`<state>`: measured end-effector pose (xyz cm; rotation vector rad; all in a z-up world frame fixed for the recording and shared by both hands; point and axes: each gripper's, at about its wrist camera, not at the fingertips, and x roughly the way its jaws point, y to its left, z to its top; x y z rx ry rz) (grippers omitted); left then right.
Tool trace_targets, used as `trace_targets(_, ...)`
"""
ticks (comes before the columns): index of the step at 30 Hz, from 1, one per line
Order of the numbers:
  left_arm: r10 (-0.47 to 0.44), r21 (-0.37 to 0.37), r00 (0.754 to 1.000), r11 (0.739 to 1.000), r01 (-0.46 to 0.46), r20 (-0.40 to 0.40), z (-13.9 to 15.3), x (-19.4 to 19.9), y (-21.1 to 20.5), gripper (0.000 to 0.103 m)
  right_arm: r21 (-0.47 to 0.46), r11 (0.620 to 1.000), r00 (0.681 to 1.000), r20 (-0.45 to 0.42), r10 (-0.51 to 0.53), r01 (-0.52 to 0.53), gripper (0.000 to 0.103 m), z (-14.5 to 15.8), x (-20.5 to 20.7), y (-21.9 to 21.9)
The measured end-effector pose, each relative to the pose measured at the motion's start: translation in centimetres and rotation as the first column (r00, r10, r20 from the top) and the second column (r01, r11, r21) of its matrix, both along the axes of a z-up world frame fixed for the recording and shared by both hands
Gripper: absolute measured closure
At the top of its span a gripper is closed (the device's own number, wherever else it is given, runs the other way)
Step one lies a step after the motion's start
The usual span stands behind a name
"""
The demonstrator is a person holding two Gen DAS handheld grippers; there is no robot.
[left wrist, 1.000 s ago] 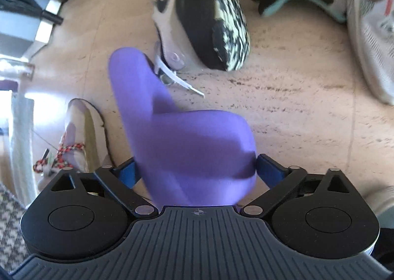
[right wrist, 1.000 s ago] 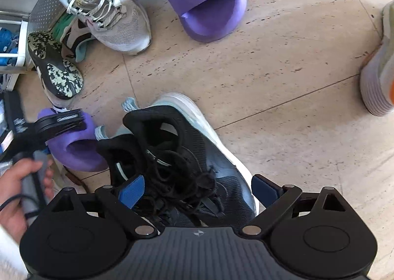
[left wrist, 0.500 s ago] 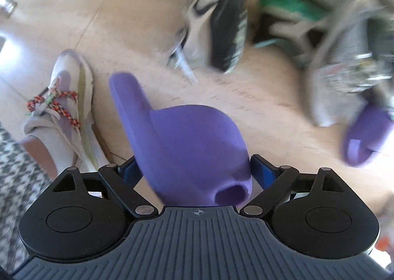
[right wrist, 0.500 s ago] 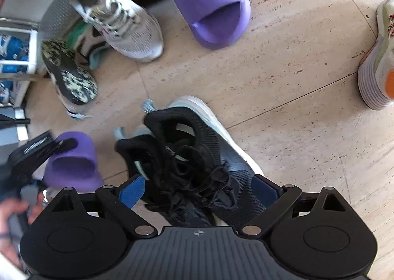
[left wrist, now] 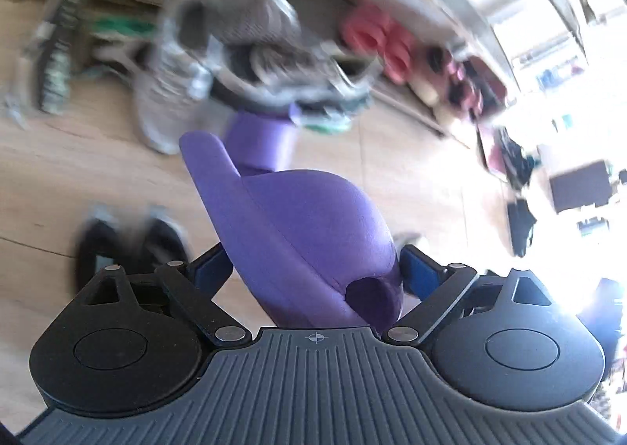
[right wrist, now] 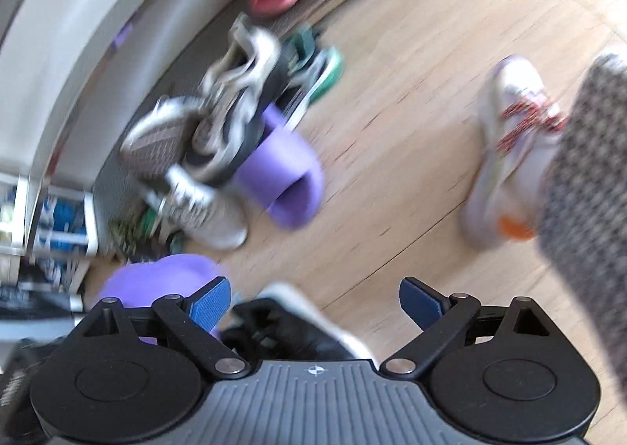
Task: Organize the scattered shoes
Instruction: 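Carry the purple slide with the left tool and set it beside the sneakers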
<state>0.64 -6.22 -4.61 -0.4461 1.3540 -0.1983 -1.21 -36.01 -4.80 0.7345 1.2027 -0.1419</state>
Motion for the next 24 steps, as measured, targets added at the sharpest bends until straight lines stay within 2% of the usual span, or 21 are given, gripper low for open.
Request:
trace_targets(2,-0.056,0.08,0.994,0.995,0.064,-0.097,-2.6,-0.4,-2.3,0.011,0.021,0.999,0.999,-0.018,-0.036,0.036,0.008,-0.8,-0.7,-1.2)
trace_targets(4,-0.105,0.151,0.976,0.979,0.135,-0.193,-5.0,-0.7,-4.4,0.011,0.051,0.998,0.998,-0.039,-0.038,0.04,0.008,-2.0,-0.8,-1.6)
trace_targets(8,-0.207,0.254,0.947,0.929,0.269,-0.246,-3.9,-1.9,-3.1,0.01,0.048,0.999,0.994,-0.107,0.011,-0.006,0.008,-4.8,-0.3,-0.7)
trace_targets(12,-0.276,0.38,0.919,0.847,0.371,-0.281,-1.3,-2.0,-1.7,0.007,-0.01,0.995,0.971,-0.218,0.098,-0.103,0.009,-8.2,0.7,1.8)
trace_targets(14,-0.306,0.419,0.913,0.817,0.397,-0.269,0.3,-2.7,-1.3,0.005,-0.02,0.99,0.965,-0.23,0.129,-0.138,0.009,-8.7,0.8,2.7)
trace_targets(16,-0.323,0.431,0.911,0.806,0.406,-0.255,1.6,-3.8,-1.0,0.003,-0.035,0.979,0.953,-0.236,0.189,-0.203,0.009,-9.0,1.3,4.4)
trace_targets(18,-0.334,0.422,0.91,0.808,0.411,-0.247,1.7,-4.6,-0.8,0.002,-0.058,0.964,0.944,-0.224,0.242,-0.261,0.009,-8.7,1.1,5.5)
trace_targets(20,-0.356,0.393,0.905,0.817,0.422,-0.232,0.5,-5.5,-0.9,0.002,-0.079,0.944,0.931,-0.212,0.299,-0.321,0.009,-8.5,1.5,6.7)
trace_targets(21,-0.361,0.388,0.904,0.818,0.425,-0.229,-0.2,-5.6,-1.0,0.002,-0.091,0.922,0.912,-0.213,0.351,-0.376,0.009,-8.6,1.7,7.6)
trace_targets(24,-0.335,0.415,0.897,0.8,0.433,-0.288,-4.3,-5.0,-0.4,0.006,-0.133,0.861,0.859,-0.234,0.455,-0.491,0.009,-9.2,2.0,9.3)
